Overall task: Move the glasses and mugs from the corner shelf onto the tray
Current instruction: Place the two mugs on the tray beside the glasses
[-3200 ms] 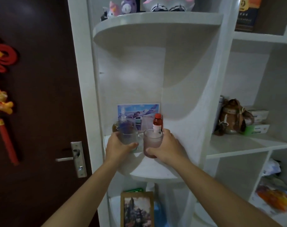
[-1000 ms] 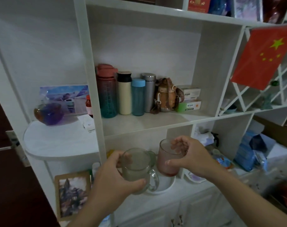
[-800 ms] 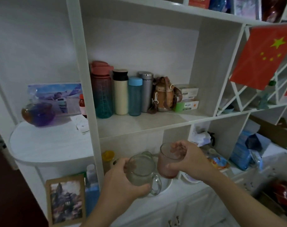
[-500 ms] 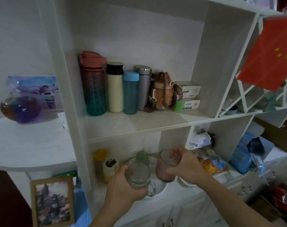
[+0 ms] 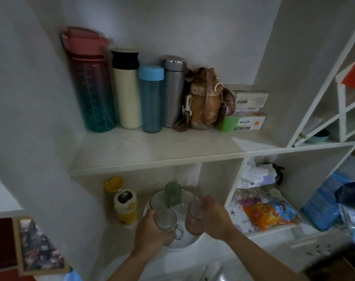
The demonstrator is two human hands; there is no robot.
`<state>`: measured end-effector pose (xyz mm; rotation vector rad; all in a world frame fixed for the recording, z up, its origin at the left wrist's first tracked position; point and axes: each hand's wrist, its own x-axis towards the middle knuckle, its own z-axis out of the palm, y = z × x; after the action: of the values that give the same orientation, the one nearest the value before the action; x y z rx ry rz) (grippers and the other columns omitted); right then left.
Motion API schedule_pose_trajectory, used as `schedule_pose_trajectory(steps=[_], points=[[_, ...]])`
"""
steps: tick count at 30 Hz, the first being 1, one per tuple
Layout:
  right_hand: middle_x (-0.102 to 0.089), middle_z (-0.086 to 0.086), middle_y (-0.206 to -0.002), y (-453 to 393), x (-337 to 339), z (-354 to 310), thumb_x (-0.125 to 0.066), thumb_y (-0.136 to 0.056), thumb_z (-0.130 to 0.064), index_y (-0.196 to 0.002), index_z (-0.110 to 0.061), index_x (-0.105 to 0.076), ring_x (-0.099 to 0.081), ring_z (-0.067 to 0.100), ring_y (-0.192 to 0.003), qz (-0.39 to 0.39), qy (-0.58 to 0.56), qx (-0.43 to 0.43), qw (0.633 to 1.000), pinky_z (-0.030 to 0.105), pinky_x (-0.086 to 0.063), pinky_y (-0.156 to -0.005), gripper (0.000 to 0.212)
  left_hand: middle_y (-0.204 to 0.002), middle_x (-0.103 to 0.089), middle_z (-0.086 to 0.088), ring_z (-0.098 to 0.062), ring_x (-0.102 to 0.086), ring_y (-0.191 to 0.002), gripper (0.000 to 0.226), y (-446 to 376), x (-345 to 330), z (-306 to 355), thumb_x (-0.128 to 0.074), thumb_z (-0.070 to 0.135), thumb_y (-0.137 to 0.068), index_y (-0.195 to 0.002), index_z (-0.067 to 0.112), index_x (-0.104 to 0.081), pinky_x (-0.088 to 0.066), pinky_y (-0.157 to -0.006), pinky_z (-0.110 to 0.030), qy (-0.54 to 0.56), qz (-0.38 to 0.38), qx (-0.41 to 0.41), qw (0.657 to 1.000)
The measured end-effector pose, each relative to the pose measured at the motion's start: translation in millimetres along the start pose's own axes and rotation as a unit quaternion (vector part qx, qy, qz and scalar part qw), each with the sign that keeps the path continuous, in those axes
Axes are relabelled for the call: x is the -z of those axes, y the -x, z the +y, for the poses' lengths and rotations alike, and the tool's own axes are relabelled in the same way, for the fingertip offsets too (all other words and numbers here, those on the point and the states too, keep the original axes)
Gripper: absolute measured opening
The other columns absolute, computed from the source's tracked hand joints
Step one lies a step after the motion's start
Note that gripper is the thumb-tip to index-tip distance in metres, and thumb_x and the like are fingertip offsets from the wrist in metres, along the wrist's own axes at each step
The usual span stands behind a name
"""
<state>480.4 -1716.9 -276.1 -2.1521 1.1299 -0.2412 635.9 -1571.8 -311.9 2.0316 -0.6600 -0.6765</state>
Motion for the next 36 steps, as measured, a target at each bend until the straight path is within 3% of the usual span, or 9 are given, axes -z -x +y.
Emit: schedule_pose_trajectory(steps=[4,7,10,17,20,24,28,32,36], points=[[-0.060,-0.016,-0.089,-19,-19,15,-0.066,-0.048,-0.063,-0.110,-0.025,-0.049,-0.064,0.016,-0.086,-0.017,0.002,-0.028,0.999,0.023,-0.053,-0.071,0.075,-0.097,-0.063,0.003,-0.023,-0.064,-0.092,0.070,-24,-21,-21,-0.082,0.051,-0.037,-0.096,0.024,-0.055,-0.051,-0.069,-0.032,-0.041,0.004,-0.007,0.999],[-0.068,-0.003,-0.103,-34,-33,23,-0.070,-0.053,-0.064,-0.115,-0.019,-0.050,-0.070,0.025,-0.094,-0.014,0.032,-0.045,0.998,0.033,-0.058,-0.079,0.079,-0.094,-0.059,0.000,-0.027,-0.062,-0.089,0.066,-40,-29,-30,-0.077,0.055,-0.035,-0.089,0.029,-0.050,-0.041,-0.063,-0.029,-0.055,0.013,0.018,0.998],[-0.068,-0.001,-0.105,-44,-45,30,-0.076,-0.055,-0.061,-0.115,-0.019,-0.052,-0.070,0.025,-0.096,-0.017,0.027,-0.053,0.998,0.034,-0.058,-0.079,0.077,-0.086,-0.058,0.005,-0.024,-0.062,-0.082,0.059,-50,-34,-32,-0.076,0.056,-0.034,-0.078,0.032,-0.044,-0.041,-0.058,-0.028,-0.064,0.021,0.031,0.997],[-0.068,-0.005,-0.104,-57,-63,42,-0.084,-0.062,-0.048,-0.115,-0.020,-0.055,-0.067,0.018,-0.092,-0.040,0.022,-0.060,0.997,0.028,-0.056,-0.078,0.067,-0.093,-0.063,0.006,-0.023,-0.067,-0.094,0.064,-53,-52,-39,-0.085,0.044,-0.040,-0.095,0.032,-0.054,-0.053,-0.072,-0.031,-0.069,0.019,0.052,0.996],[-0.070,-0.003,-0.106,-60,-69,47,-0.084,-0.061,-0.047,-0.113,-0.020,-0.056,-0.068,0.020,-0.094,-0.030,0.011,-0.072,0.997,0.027,-0.056,-0.080,0.065,-0.101,-0.065,0.002,-0.025,-0.067,-0.098,0.068,-54,-56,-42,-0.087,0.045,-0.043,-0.100,0.027,-0.056,-0.051,-0.072,-0.031,-0.083,0.018,0.056,0.995],[-0.071,-0.001,-0.106,-67,-74,51,-0.082,-0.063,-0.046,-0.114,-0.018,-0.055,-0.069,0.021,-0.096,-0.030,-0.009,-0.084,0.996,0.030,-0.058,-0.083,0.064,-0.099,-0.063,0.004,-0.025,-0.067,-0.098,0.062,-56,-61,-41,-0.087,0.048,-0.043,-0.092,0.031,-0.051,-0.045,-0.067,-0.029,-0.086,0.032,0.067,0.994],[-0.071,-0.004,-0.097,-64,-81,53,-0.077,-0.059,-0.053,-0.101,-0.023,-0.055,-0.071,0.020,-0.091,-0.002,0.008,-0.078,0.997,0.025,-0.049,-0.066,0.056,-0.095,-0.063,0.006,-0.025,-0.068,-0.097,0.058,-56,-64,-38,-0.086,0.043,-0.045,-0.090,0.034,-0.051,-0.046,-0.068,-0.029,-0.075,0.040,0.067,0.994],[-0.060,-0.010,-0.083,-64,-87,55,-0.075,-0.058,-0.055,-0.090,-0.032,-0.046,-0.071,0.020,-0.088,0.001,-0.001,-0.070,0.998,0.022,-0.042,-0.062,0.049,-0.103,-0.065,0.003,-0.024,-0.066,-0.097,0.064,-55,-65,-40,-0.089,0.041,-0.045,-0.098,0.029,-0.055,-0.046,-0.069,-0.030,-0.064,0.041,0.070,0.995],[-0.071,-0.005,-0.103,-67,-86,57,-0.071,-0.064,-0.056,-0.108,-0.027,-0.057,-0.070,0.020,-0.095,-0.012,0.025,-0.045,0.999,0.023,-0.050,-0.069,0.055,-0.098,-0.065,0.004,-0.024,-0.066,-0.095,0.066,-55,-62,-39,-0.089,0.041,-0.040,-0.096,0.029,-0.056,-0.047,-0.070,-0.030,-0.059,0.032,0.082,0.994]])
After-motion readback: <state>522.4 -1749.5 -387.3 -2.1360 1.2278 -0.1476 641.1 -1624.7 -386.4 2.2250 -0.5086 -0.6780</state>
